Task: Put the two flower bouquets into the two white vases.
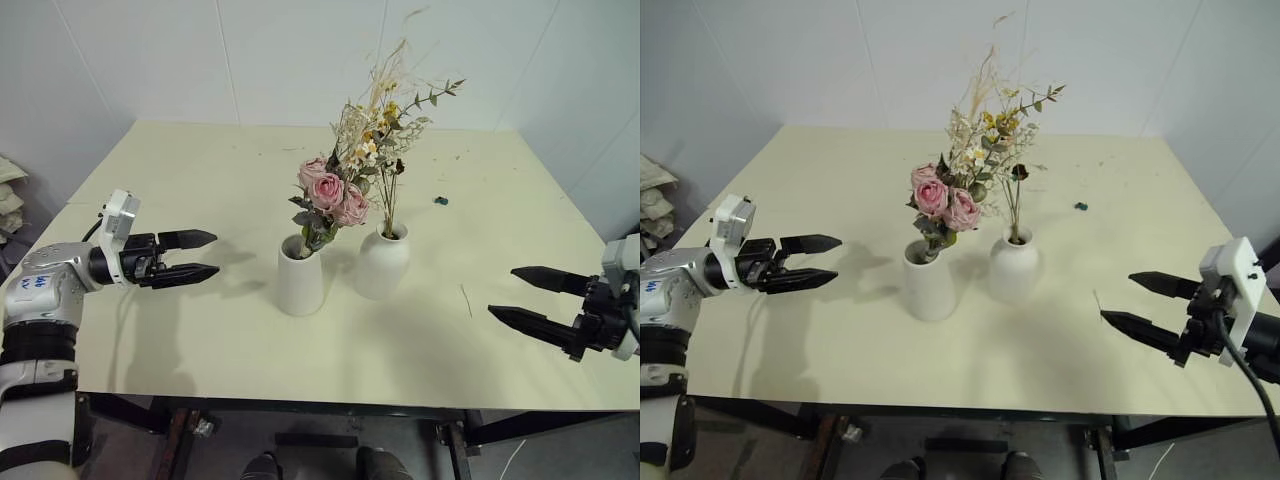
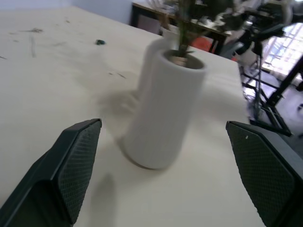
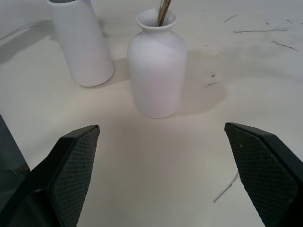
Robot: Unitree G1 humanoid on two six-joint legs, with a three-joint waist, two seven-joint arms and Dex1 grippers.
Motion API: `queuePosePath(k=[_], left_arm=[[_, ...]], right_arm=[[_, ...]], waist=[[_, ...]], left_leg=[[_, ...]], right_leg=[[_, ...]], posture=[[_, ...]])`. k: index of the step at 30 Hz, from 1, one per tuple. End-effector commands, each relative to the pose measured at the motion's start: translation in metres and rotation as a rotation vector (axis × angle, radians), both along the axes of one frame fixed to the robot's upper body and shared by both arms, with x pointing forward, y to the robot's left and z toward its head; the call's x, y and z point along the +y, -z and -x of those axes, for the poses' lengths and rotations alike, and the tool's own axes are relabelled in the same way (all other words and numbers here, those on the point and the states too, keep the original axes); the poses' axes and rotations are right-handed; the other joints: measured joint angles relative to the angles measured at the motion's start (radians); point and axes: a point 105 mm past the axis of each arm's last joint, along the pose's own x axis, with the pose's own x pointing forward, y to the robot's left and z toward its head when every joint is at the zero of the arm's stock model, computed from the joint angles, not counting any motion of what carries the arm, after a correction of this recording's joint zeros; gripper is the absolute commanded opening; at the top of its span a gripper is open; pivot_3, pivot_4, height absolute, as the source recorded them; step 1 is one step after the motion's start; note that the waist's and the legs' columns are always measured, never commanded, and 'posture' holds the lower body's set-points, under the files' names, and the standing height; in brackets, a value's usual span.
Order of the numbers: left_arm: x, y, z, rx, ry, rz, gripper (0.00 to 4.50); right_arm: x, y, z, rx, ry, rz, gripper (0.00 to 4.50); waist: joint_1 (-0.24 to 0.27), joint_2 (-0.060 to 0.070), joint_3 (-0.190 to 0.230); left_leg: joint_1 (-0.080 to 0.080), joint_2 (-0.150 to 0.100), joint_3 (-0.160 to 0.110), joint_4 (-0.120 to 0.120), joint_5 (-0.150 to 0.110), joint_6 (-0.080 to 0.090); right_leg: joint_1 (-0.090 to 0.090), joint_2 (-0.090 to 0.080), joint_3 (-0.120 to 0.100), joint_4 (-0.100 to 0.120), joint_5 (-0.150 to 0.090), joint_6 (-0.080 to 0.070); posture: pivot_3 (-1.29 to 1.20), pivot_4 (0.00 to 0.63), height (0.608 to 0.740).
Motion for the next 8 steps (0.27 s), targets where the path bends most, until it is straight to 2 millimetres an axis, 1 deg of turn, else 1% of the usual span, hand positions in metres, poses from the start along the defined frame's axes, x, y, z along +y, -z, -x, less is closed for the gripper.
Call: queuePosePath(k=[1, 4, 8], left_arm=[[-0.009, -0.013, 0.018, -0.039, 0.115, 0.009, 4.5], [-0.012, -0.015, 0.017, -0.04, 0.111, 0.016, 4.5], [-0.019, -0.016, 0.011, -0.059, 0.131, 0.034, 4.5]], right_arm=[[-0.001, -0.01, 0.0, -0.044, -0.006, 0.01, 4.47], [0.003, -0.011, -0.003, -0.052, -0.018, 0.003, 4.47], [0.011, -0.011, -0.005, -0.077, -0.028, -0.012, 4.47]], waist=[[-0.002, 0.0, 0.0], [-0.003, 0.0, 0.0], [-0.005, 0.0, 0.0]], left_leg=[[0.0, 0.0, 0.0, 0.0, 0.0, 0.0], [0.0, 0.0, 0.0, 0.001, 0.0, 0.0], [0.0, 0.0, 0.0, 0.001, 0.001, 0.0]], right_leg=[[0.0, 0.0, 0.0, 0.0, -0.001, -0.003], [0.0, 0.0, 0.0, 0.0, -0.001, -0.003], [0.0, 0.0, 0.0, 0.0, -0.001, -0.003]], posture=[[0.0, 0.15, 0.74], [0.0, 0.15, 0.74], [0.0, 0.15, 0.74]])
